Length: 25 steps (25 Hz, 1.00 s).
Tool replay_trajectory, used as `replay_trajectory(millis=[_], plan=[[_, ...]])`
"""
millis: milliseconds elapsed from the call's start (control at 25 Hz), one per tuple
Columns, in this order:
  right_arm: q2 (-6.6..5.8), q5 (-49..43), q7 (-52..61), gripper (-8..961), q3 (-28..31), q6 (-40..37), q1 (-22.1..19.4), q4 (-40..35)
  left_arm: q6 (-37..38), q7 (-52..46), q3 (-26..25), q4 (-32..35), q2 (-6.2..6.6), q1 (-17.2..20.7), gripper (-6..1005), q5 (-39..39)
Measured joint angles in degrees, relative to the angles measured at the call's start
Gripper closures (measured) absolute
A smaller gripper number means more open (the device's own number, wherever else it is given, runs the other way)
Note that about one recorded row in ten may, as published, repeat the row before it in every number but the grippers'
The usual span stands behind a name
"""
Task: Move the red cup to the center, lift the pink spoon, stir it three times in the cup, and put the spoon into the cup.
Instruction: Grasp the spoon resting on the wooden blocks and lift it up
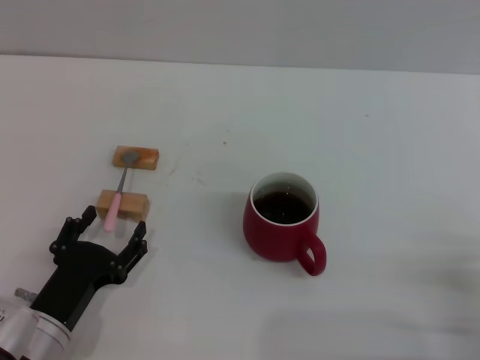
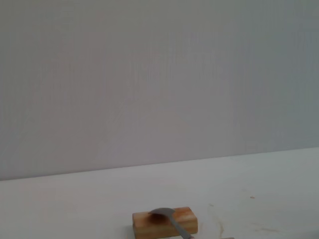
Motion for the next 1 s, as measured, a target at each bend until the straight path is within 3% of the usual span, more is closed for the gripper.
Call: replay_trajectory(millis=[360,600,680,1000], plan=[[0.00,0.01,0.00,954,0.00,-0.01,-0.03,-0.09,0.28,0.37,0.03,-0.50,0.00,0.04,138,0.01],[0.00,0.01,0.00,954,-0.07,-0.01,0.05,-0.02,0.45,0.52,0.13,-0.53,0.01,0.09,203,0.03],[0.00,0.01,0.00,954,-0.08,-0.01,0.08,0.00,0.47,0.53,0.14,-0.48,0.01,0.09,391,0.02],[0.00,0.01,0.00,953,-0.18,0.05,0.15,0.00,0.49,0.55,0.17,-0.46,0.01,0.04,393,0.10]])
